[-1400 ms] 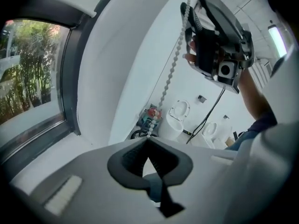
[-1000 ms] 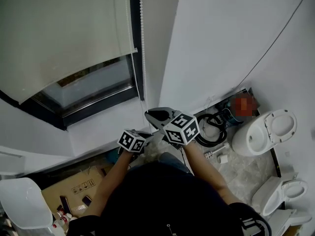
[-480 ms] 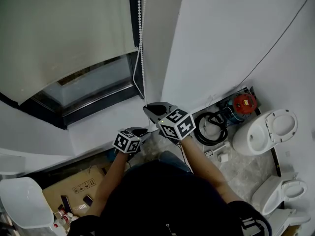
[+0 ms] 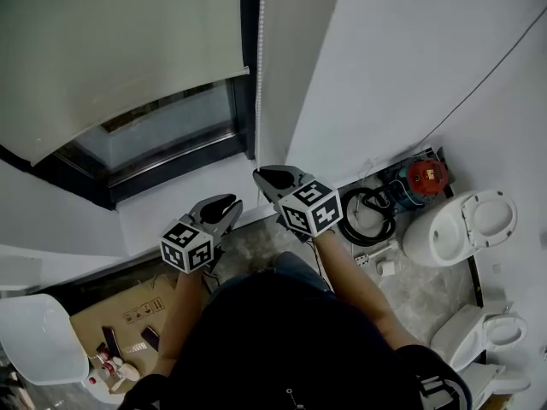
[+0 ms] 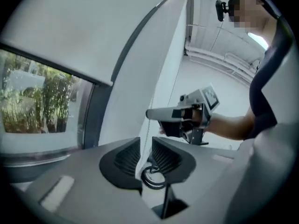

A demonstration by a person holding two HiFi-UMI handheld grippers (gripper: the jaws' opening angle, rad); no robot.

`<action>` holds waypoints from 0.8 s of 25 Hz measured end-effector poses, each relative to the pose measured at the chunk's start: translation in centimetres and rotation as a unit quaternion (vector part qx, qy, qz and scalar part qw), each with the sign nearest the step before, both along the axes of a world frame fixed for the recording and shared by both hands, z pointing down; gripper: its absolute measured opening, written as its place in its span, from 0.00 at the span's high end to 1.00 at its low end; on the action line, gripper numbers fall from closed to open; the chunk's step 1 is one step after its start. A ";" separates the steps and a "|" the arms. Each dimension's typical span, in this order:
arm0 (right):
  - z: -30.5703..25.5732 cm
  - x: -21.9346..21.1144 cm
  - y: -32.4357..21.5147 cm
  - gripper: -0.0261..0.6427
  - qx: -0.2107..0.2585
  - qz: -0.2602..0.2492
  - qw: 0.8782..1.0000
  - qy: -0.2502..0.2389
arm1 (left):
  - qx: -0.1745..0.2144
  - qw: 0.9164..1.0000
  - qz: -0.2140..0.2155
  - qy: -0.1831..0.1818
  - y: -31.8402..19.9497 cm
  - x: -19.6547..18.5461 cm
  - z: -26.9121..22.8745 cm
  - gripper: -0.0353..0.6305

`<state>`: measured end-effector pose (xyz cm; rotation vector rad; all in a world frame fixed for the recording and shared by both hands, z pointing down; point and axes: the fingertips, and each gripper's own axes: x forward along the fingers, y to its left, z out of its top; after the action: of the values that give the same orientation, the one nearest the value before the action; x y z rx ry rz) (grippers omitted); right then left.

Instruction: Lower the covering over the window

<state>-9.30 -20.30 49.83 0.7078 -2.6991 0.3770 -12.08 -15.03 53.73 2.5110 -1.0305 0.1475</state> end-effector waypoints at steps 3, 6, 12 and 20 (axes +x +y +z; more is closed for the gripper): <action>-0.1 0.2 -0.3 0.94 0.021 0.014 1.000 0.011 | 0.052 0.998 -0.039 -0.008 -1.0 -1.2 -3.8 0.91; -0.6 0.7 -0.9 0.94 0.057 0.047 0.997 0.035 | 0.097 0.993 -0.063 -0.025 -1.7 -1.8 -7.3 0.93; -6.5 3.7 -2.5 0.94 0.146 0.151 0.978 0.012 | 0.163 0.980 -0.098 -0.062 -3.1 -1.8 -13.3 0.93; -17.9 7.2 -1.9 0.94 0.273 0.225 0.935 -0.034 | 0.239 0.946 -0.201 -0.084 -3.7 -4.4 -20.5 0.93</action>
<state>-2.05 -22.20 31.95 1.5023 -2.6945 -0.2788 -16.48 -18.77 33.25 2.6572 -1.8110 -0.0146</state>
